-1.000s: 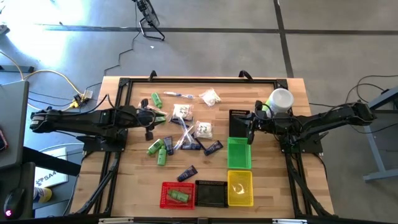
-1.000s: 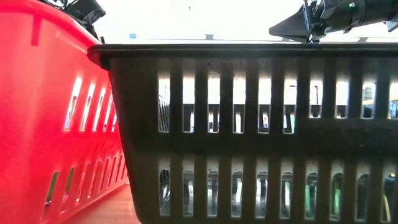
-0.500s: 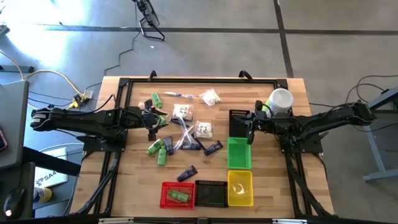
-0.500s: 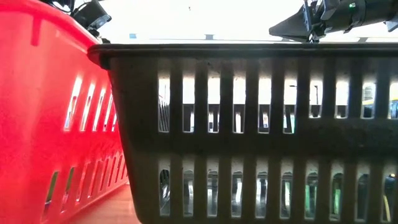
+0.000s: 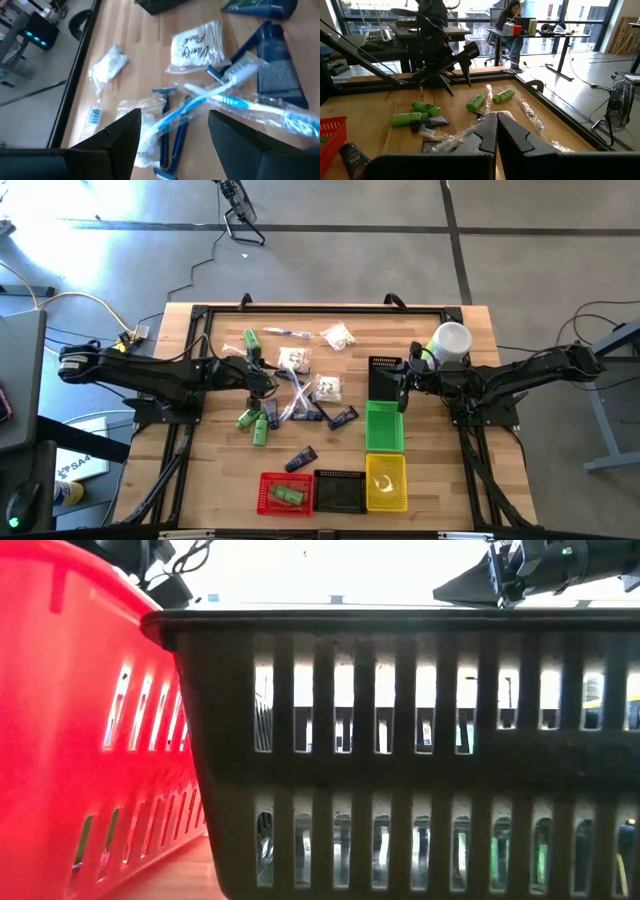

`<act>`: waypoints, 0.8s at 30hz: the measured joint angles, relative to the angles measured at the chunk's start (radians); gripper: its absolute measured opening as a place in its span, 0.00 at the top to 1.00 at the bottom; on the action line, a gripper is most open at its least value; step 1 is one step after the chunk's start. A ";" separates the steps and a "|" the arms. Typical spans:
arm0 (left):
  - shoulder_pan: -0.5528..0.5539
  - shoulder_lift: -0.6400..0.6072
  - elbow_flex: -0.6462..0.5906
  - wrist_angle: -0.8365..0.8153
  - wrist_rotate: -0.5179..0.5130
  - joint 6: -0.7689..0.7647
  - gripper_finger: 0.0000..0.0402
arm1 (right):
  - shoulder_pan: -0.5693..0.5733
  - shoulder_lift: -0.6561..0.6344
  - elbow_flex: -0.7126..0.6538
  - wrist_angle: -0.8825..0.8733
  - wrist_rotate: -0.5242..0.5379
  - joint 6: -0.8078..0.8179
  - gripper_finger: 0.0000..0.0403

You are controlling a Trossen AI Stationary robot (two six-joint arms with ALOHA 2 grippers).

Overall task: Pick & Place Travel size toiletries
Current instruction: Put the top blue toothbrush into the bottom black bin

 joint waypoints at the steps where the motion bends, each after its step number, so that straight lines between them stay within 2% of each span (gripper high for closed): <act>1: 0.000 0.020 0.006 0.003 0.000 0.000 0.44 | 0.000 0.000 0.000 0.000 0.000 0.000 0.99; 7: 0.000 0.137 0.044 0.001 0.000 0.001 0.44 | 0.000 0.000 0.000 0.000 0.000 0.000 0.99; 17: 0.000 0.292 0.107 0.004 0.003 0.128 0.44 | 0.000 0.000 0.000 -0.022 0.000 0.000 0.99; 24: 0.000 0.383 0.156 0.002 0.003 0.131 0.44 | 0.000 0.000 0.000 -0.048 0.000 0.000 0.99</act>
